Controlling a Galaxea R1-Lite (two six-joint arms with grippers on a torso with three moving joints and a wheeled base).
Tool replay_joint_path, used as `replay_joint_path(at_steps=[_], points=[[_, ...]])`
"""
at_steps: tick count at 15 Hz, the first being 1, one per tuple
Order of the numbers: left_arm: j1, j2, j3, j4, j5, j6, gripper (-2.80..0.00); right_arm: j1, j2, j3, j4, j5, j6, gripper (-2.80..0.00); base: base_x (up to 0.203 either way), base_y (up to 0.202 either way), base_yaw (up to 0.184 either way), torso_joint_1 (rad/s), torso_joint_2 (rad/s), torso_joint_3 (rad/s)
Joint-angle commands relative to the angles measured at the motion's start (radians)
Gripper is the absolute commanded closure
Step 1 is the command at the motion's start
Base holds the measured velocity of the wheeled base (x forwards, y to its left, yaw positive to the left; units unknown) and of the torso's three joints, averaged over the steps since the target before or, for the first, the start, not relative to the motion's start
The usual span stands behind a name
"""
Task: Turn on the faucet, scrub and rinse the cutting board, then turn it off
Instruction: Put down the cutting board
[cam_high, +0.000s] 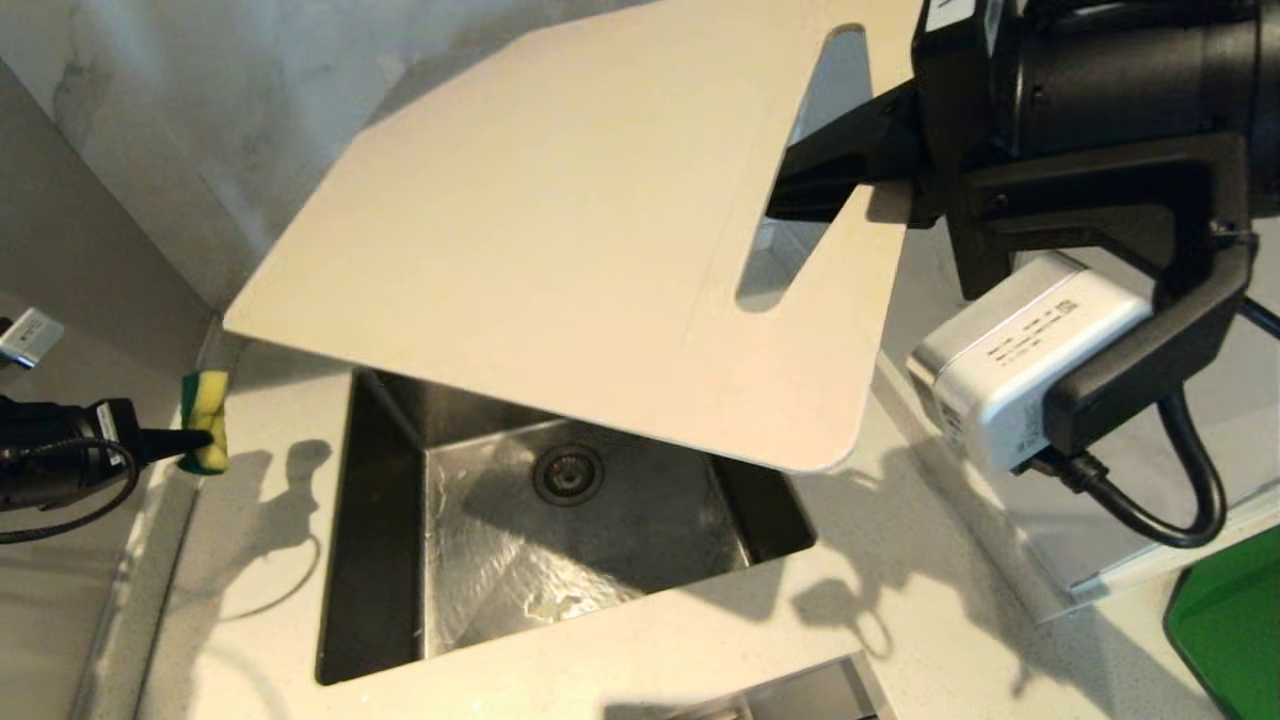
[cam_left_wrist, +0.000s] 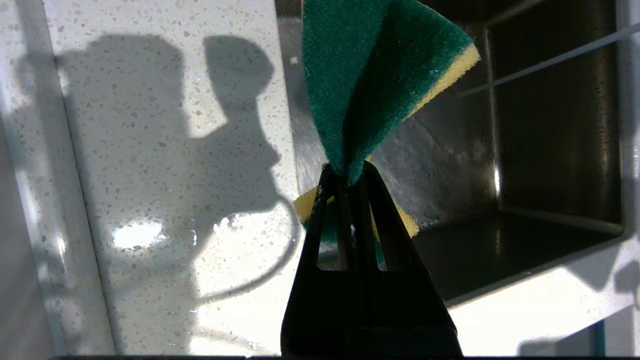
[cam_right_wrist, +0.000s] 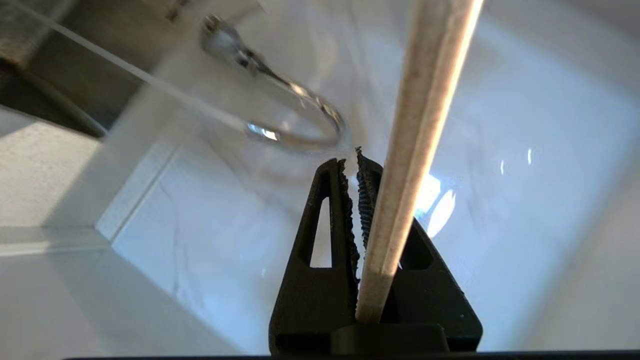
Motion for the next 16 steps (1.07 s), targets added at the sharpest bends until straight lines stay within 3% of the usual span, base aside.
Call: replay_joint_path(at_steps=[1, 6, 8, 10, 13, 16], points=[[-0.024, 0.022, -0.001, -0.001, 0.015, 0.002, 0.00, -0.004, -0.081, 0.113, -0.077, -0.031, 0.068, 0.00, 0.000, 0.000, 0.000, 0.000, 0.00, 0.000], [-0.069, 0.041, 0.005, -0.001, 0.050, 0.002, 0.00, -0.015, -0.225, 0.409, -0.333, -0.135, 0.226, 0.00, 0.000, 0.000, 0.000, 0.000, 0.00, 0.000], [-0.069, 0.046, 0.005, -0.001, 0.061, 0.002, 0.00, -0.017, -0.252, 0.536, -0.498, -0.165, 0.297, 0.00, 0.000, 0.000, 0.000, 0.000, 0.00, 0.000], [-0.069, 0.051, 0.017, -0.001, 0.062, 0.002, 0.00, -0.018, -0.289, 0.662, -0.619, -0.248, 0.339, 0.00, 0.000, 0.000, 0.000, 0.000, 0.00, 0.000], [-0.068, 0.054, 0.019, -0.001, 0.065, 0.001, 0.00, -0.020, -0.340, 0.833, -0.726, -0.349, 0.462, 0.00, 0.000, 0.000, 0.000, 0.000, 0.00, 0.000], [-0.068, 0.069, 0.022, -0.002, 0.071, 0.000, 0.00, -0.020, -0.354, 0.898, -0.764, -0.399, 0.494, 0.00, 0.000, 0.000, 0.000, 0.000, 0.00, 0.000]])
